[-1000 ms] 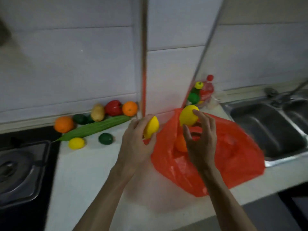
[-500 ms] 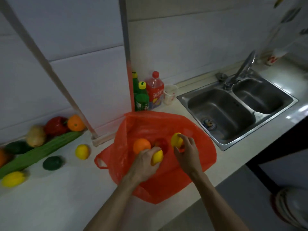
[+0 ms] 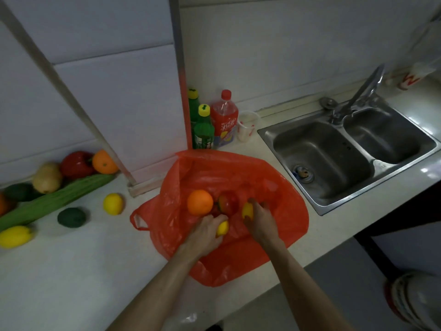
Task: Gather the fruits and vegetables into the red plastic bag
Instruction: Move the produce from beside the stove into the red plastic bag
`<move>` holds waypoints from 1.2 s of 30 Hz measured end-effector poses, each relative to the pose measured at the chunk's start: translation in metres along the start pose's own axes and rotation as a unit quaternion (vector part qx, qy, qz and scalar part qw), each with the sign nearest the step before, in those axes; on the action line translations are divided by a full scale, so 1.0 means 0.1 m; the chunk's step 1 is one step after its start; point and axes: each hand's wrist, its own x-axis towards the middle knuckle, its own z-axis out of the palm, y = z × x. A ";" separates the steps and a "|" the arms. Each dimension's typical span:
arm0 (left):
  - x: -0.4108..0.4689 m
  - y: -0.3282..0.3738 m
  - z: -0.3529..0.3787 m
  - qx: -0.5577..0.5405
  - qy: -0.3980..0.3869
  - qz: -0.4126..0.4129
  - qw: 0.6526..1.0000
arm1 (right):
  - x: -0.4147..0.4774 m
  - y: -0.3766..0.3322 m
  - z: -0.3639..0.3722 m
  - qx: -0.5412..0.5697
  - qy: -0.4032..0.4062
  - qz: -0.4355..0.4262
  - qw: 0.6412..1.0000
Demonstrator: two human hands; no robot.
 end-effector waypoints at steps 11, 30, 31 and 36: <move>-0.53 -0.02 -0.90 -0.029 0.232 0.005 0.972 | -0.20 -0.89 -0.45 -0.010 0.116 -0.154 0.981; -1.85 -2.29 -1.54 0.027 0.294 -0.248 0.922 | -0.26 -3.24 0.98 -0.055 -0.012 -0.367 0.929; -1.82 -2.37 -1.51 0.037 0.269 -0.250 0.929 | -0.19 -3.25 1.07 -0.080 -0.024 -0.362 0.929; -1.58 -2.67 -1.43 0.036 0.198 -0.242 0.949 | 0.10 -3.22 1.45 -0.156 -0.096 -0.318 0.930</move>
